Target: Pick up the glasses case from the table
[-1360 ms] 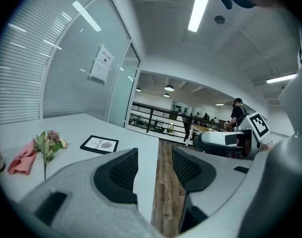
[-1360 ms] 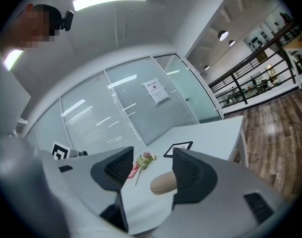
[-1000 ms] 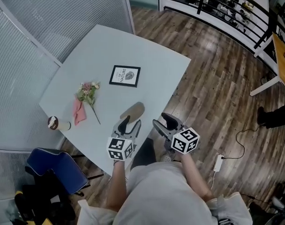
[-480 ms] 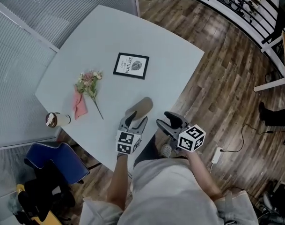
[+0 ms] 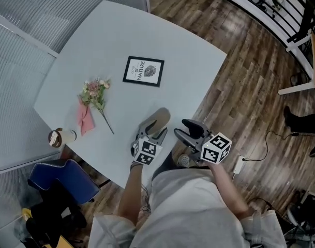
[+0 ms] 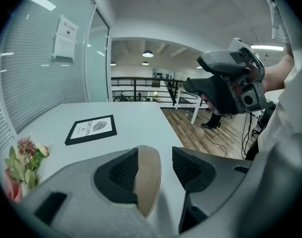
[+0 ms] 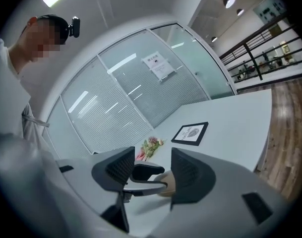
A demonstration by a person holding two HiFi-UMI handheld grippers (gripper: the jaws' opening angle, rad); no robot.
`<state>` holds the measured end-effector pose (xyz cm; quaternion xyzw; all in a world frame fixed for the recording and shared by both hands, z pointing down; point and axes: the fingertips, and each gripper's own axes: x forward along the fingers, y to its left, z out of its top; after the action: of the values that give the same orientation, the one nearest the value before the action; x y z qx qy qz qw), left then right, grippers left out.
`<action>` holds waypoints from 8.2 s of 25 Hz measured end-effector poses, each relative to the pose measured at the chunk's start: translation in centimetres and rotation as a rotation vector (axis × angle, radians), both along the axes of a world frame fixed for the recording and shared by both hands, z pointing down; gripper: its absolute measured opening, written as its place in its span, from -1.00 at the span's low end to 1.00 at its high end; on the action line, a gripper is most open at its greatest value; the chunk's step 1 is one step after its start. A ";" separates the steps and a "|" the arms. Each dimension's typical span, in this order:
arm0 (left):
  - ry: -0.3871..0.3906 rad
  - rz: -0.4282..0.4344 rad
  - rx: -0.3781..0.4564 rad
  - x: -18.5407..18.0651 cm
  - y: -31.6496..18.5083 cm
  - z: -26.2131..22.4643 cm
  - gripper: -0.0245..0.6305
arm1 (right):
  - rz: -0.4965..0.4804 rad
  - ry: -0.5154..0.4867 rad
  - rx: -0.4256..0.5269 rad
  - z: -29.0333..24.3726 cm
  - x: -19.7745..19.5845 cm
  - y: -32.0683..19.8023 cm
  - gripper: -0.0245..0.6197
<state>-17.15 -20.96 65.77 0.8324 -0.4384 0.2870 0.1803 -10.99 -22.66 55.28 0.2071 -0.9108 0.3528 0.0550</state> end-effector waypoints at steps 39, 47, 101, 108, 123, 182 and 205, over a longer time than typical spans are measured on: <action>-0.242 0.149 0.050 -0.2 -0.3 3.2 -0.22 | 0.113 0.047 -0.049 2.9 1.7 0.4 -0.23; -0.257 0.165 0.063 -0.8 -1.2 3.3 -0.19 | 0.074 0.065 -0.059 4.2 -0.9 -0.2 -0.22; -0.429 0.144 0.087 -5.1 -5.1 5.7 -0.12 | 0.187 0.084 -0.056 5.1 0.3 2.7 -0.23; -0.421 0.079 0.076 -5.4 -4.8 5.8 -0.14 | 0.214 0.097 -0.050 5.1 2.1 3.8 -0.23; -0.324 0.002 0.079 -4.7 -1.0 2.5 -0.14 | 0.248 0.070 -0.037 3.5 4.3 5.4 -0.24; 0.013 -0.190 0.278 10.0 14.9 -11.3 -0.14 | 0.225 0.039 0.134 -0.6 13.9 17.2 -0.25; 0.102 -0.322 0.306 7.8 16.1 -11.9 -0.14 | 0.233 0.065 0.144 0.2 14.6 17.2 -0.32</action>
<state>-9.30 -4.88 53.87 0.7827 -0.5944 0.1423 0.1174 3.57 -5.43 55.43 0.3261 -0.9014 0.2834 0.0281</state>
